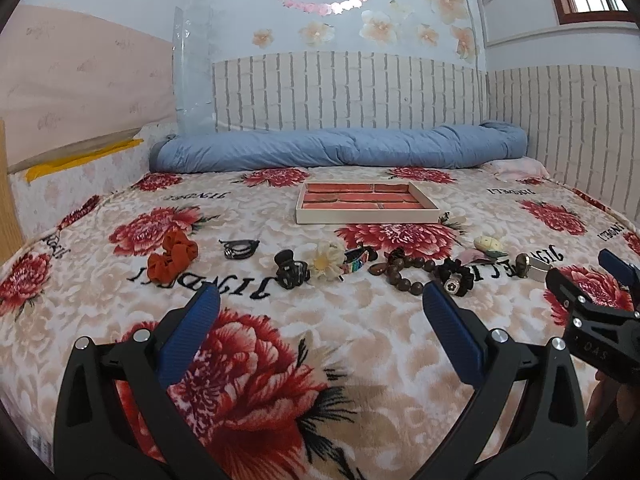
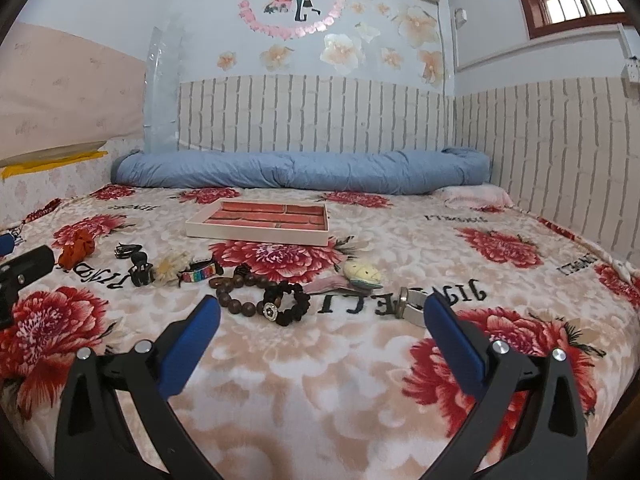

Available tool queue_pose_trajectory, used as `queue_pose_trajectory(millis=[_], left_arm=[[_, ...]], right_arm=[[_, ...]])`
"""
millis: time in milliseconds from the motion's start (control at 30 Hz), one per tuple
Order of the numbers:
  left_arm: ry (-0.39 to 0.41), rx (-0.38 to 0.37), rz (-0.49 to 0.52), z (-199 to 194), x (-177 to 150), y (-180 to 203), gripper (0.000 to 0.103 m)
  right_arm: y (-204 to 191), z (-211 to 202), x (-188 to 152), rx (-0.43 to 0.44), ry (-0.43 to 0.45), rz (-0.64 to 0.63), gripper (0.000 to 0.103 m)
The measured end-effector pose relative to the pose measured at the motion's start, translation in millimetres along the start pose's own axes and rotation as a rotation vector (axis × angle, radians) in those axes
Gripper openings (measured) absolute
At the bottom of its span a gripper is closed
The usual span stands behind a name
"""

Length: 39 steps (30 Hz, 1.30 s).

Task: Organize jewelry
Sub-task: 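Grasp the cream flower scrunchie with the left tool while the right tool grasps the black charm scrunchie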

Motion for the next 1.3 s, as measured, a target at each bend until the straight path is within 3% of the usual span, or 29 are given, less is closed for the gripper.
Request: queue_pose_trajectory(millis=[300,1000,1233,1300], left_arm=[[-0.041,-0.028,-0.009,31,20,-8,0.098],[-0.164,-0.082,-0.001,160,39,-8,0.098],[-0.242,-0.122,0.011,201,30,1,0.083],[-0.266,-0.137,0.007,212,26,3,0.082]], right_arm=[[-8,42,15,-0.031,-0.09,-0.038,0.099],[-11,154,17,-0.087,-0.263,-0.075,0.099],[-2,185,1,-0.102,-0.354,-0.068,0.098],[0,192,-4,-0.094,-0.385,-0.057,0.091]])
Point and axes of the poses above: each gripper's, at about its wrist camera, not at the fingertips, and z roughly the way its jaws point, y to its right, x to its top, the point moved 3 cm from there along z, roughly the way its jaws point, and after that the axes turned 12 degrees about z, right-handed, at the moved point
